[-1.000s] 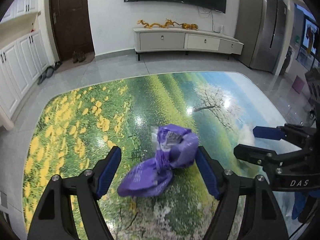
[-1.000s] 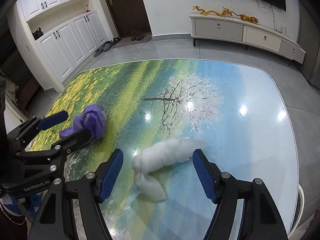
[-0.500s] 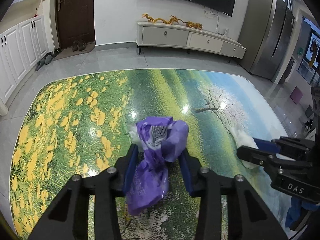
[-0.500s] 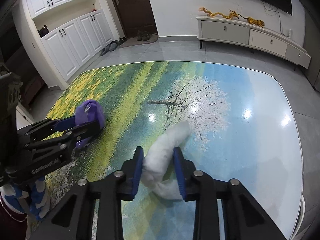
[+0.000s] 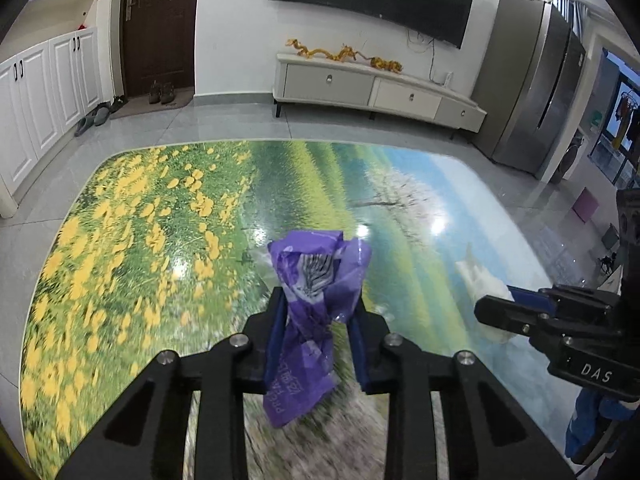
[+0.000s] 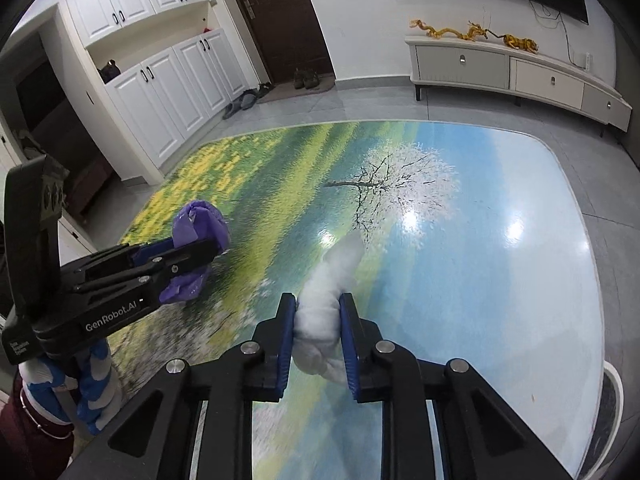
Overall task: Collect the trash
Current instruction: 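Grasp the purple bag with the left tool while the right tool grasps the white tissue, then carry the purple bag and white tissue over the bin with both tools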
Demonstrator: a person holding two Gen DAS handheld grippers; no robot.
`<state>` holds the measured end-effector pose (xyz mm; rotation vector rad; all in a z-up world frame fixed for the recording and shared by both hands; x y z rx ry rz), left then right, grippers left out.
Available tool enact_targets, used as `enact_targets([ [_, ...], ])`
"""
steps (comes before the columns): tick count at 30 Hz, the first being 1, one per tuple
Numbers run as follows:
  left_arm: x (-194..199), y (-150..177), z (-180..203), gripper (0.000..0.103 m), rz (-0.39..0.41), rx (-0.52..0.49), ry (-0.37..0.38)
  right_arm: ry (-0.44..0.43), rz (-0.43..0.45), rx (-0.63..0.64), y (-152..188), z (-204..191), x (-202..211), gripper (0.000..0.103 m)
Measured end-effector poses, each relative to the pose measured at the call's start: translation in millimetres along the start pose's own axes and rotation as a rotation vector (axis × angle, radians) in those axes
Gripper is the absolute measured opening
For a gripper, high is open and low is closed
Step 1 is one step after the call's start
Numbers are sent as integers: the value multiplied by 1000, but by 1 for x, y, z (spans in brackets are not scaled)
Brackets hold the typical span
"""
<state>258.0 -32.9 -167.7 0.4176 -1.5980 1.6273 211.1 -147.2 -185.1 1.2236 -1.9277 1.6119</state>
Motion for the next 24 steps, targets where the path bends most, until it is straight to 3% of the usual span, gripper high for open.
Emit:
enact_targets([
  [11, 72, 2, 42, 26, 102, -19, -1, 11, 107, 34, 13, -13, 71, 21],
  [24, 130, -6, 79, 26, 190, -28, 6, 76, 257, 8, 28, 12, 160, 21],
])
Point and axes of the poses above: each gripper's, at about its wrist camera, not at the fingertips, and x roughly against the way its jaws point, z to its right, y to its underside, the point moved 10 cm from there along -x, roughly the way its jaws point
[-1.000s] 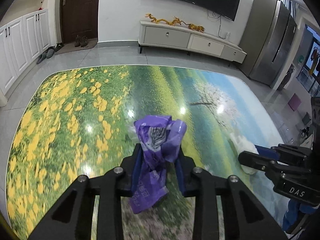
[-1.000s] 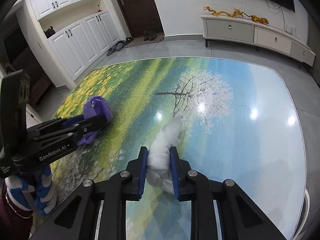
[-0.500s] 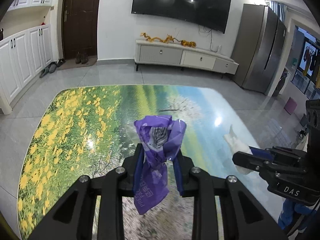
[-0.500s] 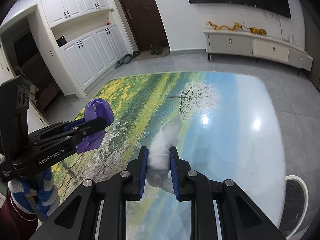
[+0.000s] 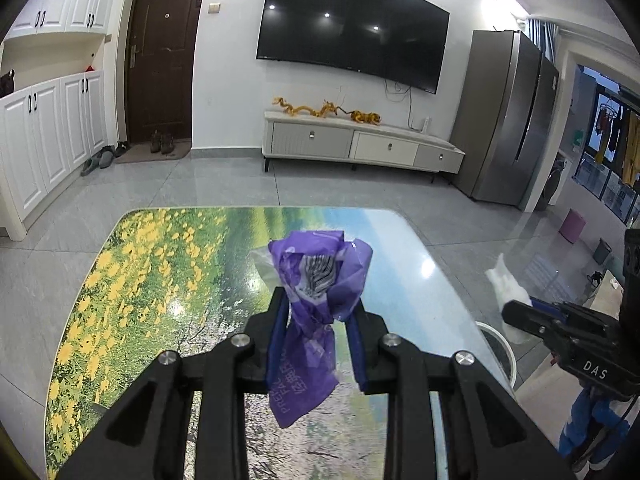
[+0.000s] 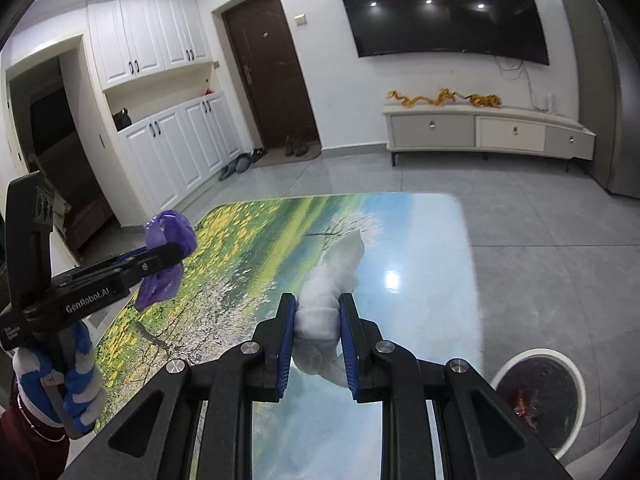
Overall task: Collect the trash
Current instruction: 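Carry the purple bag and white tissue over the bin with both tools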
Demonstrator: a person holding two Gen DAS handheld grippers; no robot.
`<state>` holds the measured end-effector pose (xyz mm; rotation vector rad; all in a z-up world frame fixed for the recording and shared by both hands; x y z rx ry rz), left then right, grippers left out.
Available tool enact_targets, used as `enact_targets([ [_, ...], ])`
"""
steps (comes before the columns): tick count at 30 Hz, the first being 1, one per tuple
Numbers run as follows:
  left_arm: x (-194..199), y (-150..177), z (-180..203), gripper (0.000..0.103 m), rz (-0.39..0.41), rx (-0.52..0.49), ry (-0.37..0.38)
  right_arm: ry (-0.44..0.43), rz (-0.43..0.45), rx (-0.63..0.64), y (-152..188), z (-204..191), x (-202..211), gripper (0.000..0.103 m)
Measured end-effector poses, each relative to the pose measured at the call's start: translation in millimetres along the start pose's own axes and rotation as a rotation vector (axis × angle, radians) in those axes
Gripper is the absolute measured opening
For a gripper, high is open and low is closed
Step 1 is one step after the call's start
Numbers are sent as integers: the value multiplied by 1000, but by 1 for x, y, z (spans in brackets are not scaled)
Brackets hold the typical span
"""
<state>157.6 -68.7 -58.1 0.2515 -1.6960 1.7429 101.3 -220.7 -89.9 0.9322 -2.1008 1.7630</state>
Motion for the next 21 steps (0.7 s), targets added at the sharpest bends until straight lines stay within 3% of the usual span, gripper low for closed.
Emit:
enact_targets([
  [10, 15, -14, 51, 26, 34, -86, -4, 73, 65, -57, 5, 44, 36, 21],
  [21, -11, -17, 135, 26, 13, -205, 50, 230, 128, -83, 9, 105, 71, 21],
])
Point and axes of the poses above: each gripper's, at about its wrist camera, not at the fingertips, and x roughly against the way its jaws point, z to its right, y to its underside, the point moved 10 cm from there along -x, roughly the way its jaws point
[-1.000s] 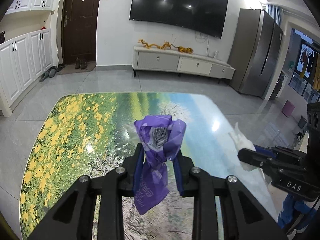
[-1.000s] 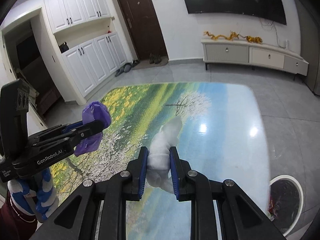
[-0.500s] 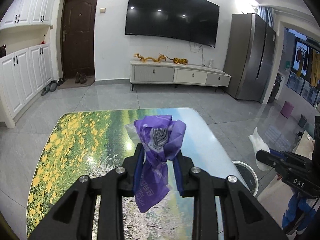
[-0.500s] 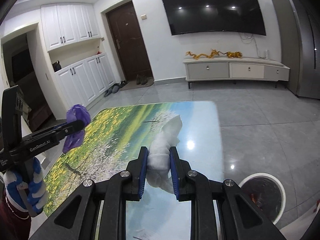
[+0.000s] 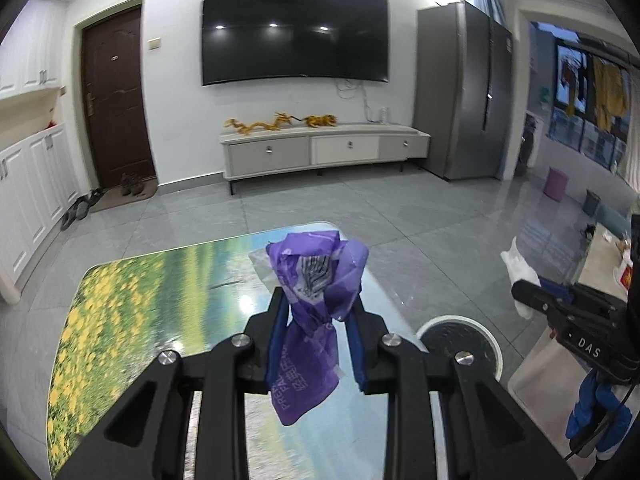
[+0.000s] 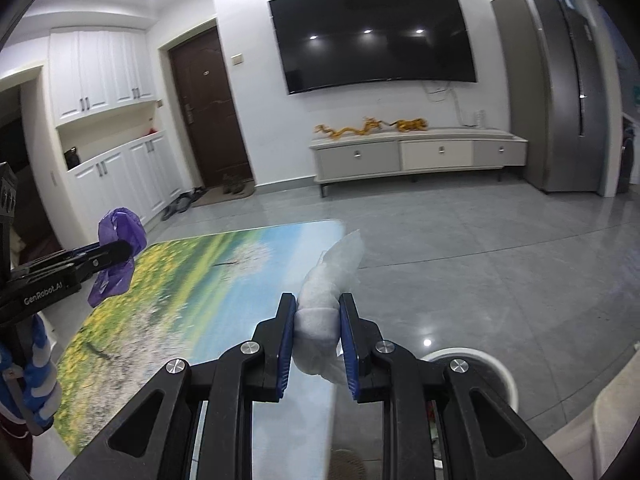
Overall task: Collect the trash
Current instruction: 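Carry the purple bag and white tissue over the bin with both tools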
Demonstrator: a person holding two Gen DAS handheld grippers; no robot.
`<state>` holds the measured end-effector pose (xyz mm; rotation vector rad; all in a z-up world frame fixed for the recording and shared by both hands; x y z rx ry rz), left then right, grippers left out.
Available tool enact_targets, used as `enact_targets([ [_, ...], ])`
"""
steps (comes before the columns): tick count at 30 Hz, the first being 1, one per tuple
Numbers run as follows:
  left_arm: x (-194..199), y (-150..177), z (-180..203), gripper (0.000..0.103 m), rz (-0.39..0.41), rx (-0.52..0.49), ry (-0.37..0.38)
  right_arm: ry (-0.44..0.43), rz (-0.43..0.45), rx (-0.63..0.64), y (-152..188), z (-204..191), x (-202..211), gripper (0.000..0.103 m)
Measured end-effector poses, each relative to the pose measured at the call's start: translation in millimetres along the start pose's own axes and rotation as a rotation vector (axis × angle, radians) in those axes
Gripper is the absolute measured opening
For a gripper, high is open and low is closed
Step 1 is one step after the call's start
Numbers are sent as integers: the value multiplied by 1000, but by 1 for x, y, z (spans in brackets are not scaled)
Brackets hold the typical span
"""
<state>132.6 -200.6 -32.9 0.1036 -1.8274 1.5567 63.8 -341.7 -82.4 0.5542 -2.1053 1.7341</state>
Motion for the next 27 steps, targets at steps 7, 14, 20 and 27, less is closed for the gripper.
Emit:
enact_targets([
  [7, -39, 2, 69, 26, -51, -117, 62, 69, -18, -79, 14, 55, -4, 21],
  [14, -79, 18, 130, 26, -124, -215, 123, 138, -64, -178, 38, 109, -13, 21],
  [20, -115, 35, 170, 26, -195, -279, 157, 174, -112, -235, 58, 142, -26, 21],
  [27, -158, 54, 202, 26, -277, -317, 174, 202, -172, -289, 80, 174, -40, 21],
])
Point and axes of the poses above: each gripper's, at about its wrist camera, not at the fingertips, and x roughly against the way its jaws point, z to its right, y to its underside, the point moved 10 cm from there along -x, roughly the way its jaws point
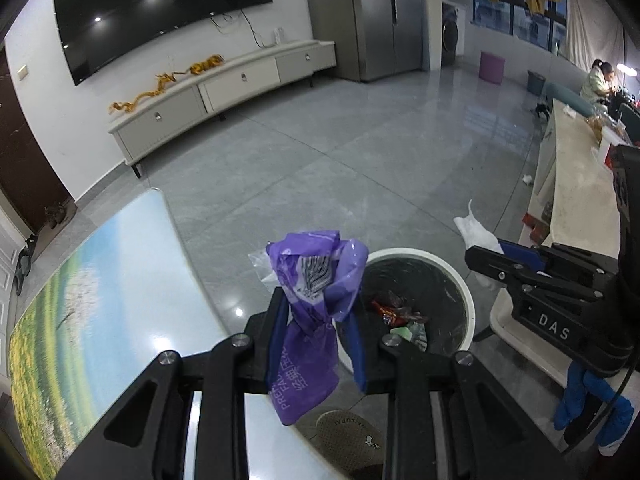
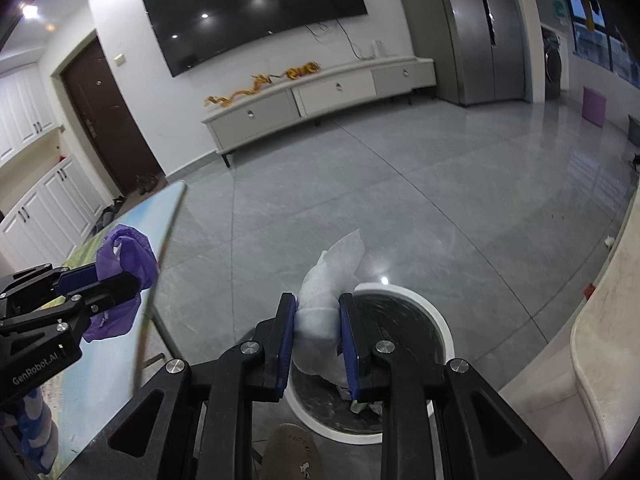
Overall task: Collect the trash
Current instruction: 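Carry the purple bag and white tissue over the bin with both tools, then open both tools to drop the items into the bin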
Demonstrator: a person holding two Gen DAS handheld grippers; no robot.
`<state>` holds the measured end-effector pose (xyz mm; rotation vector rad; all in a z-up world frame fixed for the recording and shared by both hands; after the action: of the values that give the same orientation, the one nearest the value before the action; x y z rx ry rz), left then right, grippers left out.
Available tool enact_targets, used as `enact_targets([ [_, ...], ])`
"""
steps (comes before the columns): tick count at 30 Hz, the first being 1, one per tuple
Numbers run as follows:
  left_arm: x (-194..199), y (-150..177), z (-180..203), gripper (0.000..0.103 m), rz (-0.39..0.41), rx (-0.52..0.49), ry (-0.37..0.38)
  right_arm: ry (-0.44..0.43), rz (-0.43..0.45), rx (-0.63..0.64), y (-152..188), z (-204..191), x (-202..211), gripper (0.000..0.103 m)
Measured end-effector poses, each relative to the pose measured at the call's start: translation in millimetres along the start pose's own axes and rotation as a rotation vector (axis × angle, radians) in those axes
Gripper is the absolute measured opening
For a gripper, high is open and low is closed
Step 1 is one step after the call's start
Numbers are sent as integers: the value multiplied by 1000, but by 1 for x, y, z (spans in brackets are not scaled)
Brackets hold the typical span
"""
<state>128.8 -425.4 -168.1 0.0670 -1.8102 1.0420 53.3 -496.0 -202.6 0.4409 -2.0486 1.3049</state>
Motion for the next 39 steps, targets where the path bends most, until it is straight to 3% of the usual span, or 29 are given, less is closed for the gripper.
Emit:
enact_targets([
  [14, -67, -2, 36, 27, -119, 15, 84, 39, -116, -57, 13, 41, -50, 21],
  [30, -88, -4, 44, 28, -147, 18, 91, 65, -185, -89, 26, 64, -76, 22],
  [32, -91, -5, 45, 32, -154, 31, 102, 77, -191, -85, 27, 66, -80, 23],
  [34, -92, -6, 44, 50, -159, 43, 112, 84, -195, -89, 27, 67, -82, 24],
  [36, -91, -7, 43, 58, -150, 53, 122, 95, -199, -95, 28, 71, -83, 31],
  [38, -88, -9, 43, 58, -139, 53, 133, 102, -197, -100, 28, 75, -82, 48],
  [39, -87, -10, 44, 58, -137, 52, 137, 105, -195, -103, 28, 76, -81, 49],
])
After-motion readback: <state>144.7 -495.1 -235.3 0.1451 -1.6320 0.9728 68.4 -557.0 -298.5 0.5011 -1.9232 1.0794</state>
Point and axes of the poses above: each gripper's, at about its wrist camera, not at the fingertips, and x roughly against the way its jaws point, z to its right, y to its underside, the point moved 10 cm from there along -x, roughly the way its jaws point
